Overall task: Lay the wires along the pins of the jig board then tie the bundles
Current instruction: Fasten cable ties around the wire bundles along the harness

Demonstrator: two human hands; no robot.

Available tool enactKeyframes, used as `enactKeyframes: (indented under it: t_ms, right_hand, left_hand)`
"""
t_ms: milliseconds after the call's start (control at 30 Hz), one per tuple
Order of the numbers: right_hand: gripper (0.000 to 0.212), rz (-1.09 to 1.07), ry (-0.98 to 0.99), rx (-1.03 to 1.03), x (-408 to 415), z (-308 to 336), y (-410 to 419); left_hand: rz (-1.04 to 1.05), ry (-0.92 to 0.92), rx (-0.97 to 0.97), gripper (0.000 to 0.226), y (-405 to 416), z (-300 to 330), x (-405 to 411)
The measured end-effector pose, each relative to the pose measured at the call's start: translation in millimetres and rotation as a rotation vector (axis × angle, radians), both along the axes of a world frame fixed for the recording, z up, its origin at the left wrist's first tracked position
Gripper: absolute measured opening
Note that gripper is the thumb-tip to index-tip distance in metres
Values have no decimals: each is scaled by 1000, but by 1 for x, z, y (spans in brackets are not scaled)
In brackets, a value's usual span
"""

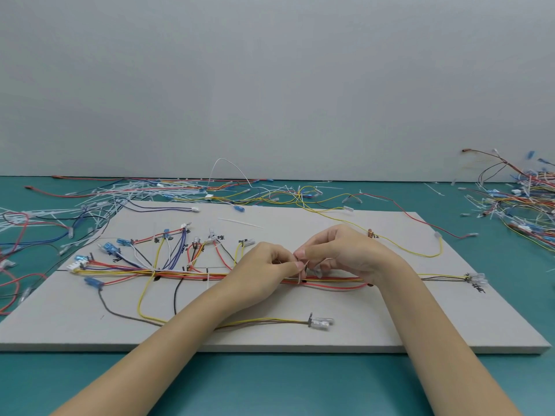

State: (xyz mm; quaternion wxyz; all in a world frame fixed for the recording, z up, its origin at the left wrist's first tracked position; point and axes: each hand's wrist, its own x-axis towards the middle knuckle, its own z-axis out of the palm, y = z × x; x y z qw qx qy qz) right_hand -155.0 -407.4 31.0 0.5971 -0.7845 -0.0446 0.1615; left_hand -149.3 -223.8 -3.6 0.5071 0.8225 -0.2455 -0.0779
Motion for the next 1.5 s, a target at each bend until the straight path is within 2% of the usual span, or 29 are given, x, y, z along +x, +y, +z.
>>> enactKeyframes:
  t_ms: [300,600,833,933,1067,1233,1500]
  right_hand:
    - [11,-7,0,-1,0,-2,1]
    - [18,1,21,45,2,-4,-1]
    - [3,16,45,1,1,-5,-3]
    - [5,29,41,-21,0,-3,-4]
    - [5,51,26,-27,-1,-1,-5]
    - [11,81,-4,-69,-3,2,-2]
    - [10,118,-98,-150,-6,6,-2]
  left_hand:
    - [-12,-32,16,25,1,-4,3]
    - [-48,-82,15,27,2,-6,1]
    - [-12,-154,28,26,1,-5,-1]
    - [28,-137,2,17,2,-6,0]
    - [95,-81,-123,12,2,-7,1]
    - [50,-19,-178,2,4,-6,2]
    - [63,16,-159,8,3,-7,3]
